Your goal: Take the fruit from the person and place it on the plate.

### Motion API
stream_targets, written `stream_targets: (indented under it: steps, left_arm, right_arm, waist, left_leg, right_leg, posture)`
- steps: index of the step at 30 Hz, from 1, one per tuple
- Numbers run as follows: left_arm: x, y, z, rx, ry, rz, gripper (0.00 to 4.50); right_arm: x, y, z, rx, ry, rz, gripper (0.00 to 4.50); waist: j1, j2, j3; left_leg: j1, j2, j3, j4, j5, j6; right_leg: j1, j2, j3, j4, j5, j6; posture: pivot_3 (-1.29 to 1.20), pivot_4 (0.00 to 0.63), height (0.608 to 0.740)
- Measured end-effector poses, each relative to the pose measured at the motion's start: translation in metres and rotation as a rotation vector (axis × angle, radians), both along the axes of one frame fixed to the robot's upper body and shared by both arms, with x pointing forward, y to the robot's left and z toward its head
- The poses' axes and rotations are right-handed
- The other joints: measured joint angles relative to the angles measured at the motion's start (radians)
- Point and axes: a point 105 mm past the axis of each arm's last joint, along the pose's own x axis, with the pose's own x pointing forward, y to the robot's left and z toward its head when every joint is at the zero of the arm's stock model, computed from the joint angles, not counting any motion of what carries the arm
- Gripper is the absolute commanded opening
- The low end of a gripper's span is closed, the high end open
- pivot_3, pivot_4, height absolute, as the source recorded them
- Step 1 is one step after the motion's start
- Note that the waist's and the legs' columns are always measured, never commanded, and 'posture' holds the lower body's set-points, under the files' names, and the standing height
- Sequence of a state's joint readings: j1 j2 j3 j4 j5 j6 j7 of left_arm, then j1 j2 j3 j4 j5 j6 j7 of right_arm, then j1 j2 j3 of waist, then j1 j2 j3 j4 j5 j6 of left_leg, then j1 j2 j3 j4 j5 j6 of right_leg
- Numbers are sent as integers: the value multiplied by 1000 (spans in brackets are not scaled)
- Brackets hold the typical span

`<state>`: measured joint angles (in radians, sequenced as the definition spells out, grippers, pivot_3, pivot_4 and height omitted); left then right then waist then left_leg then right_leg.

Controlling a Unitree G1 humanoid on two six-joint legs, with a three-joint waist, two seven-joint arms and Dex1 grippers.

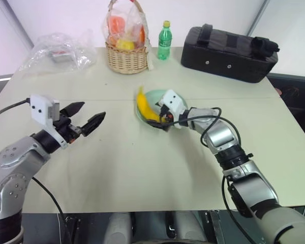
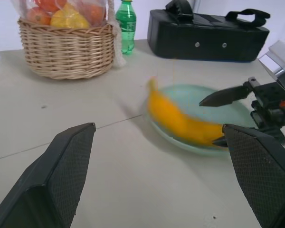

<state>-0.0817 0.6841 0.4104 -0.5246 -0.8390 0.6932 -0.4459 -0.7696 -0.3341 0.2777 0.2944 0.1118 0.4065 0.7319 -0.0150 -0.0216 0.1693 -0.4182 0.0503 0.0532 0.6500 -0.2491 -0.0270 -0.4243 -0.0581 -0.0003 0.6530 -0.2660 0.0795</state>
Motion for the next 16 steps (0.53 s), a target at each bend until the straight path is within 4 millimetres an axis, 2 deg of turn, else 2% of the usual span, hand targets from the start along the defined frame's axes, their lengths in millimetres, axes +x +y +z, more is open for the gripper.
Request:
stream_targets:
  steps: [6,8,10,13,15,16]
  left_arm:
    - [1,0,1,0,-5,3,4500]
    - [1,-1,2,0,-8,1,4500]
    - [2,0,3,-2,-11,6,4500]
    - [5,5,4,-26,-22,43,4500]
    - [13,15,11,-29,-66,110,4500]
    - [14,19,14,-29,-87,138,4500]
  right_arm:
    - [3,-20,5,8,7,-52,4490]
    - [6,-30,13,55,11,-93,4490]
    - [9,-50,34,164,7,-160,4490]
    - [12,-86,75,343,-66,-249,4490]
    - [12,-110,94,429,-122,-304,4490]
    - [11,-117,97,447,-137,-319,4490]
  waist:
    - [1,0,0]
    - [1,0,0]
    - [3,0,0]
    - [5,0,0]
    - [4,0,0]
    - [3,0,0]
  left_leg:
    - [0,0,0,0,0,0]
    - [0,0,0,0,0,0]
    - [0,0,0,0,0,0]
    - [-1,0,0,0,0,0]
    - [0,0,0,0,0,0]
    - [0,0,0,0,0,0]
  right_leg:
    - [0,0,0,0,0,0]
    - [0,0,0,0,0,0]
    - [0,0,0,0,0,0]
    - [0,0,0,-1,0,0]
    - [0,0,0,-1,0,0]
    - [0,0,0,-1,0,0]
  posture:
    - [0,150,740]
    - [0,150,740]
    - [0,150,740]
    - [0,150,740]
    - [0,150,740]
    - [0,150,740]
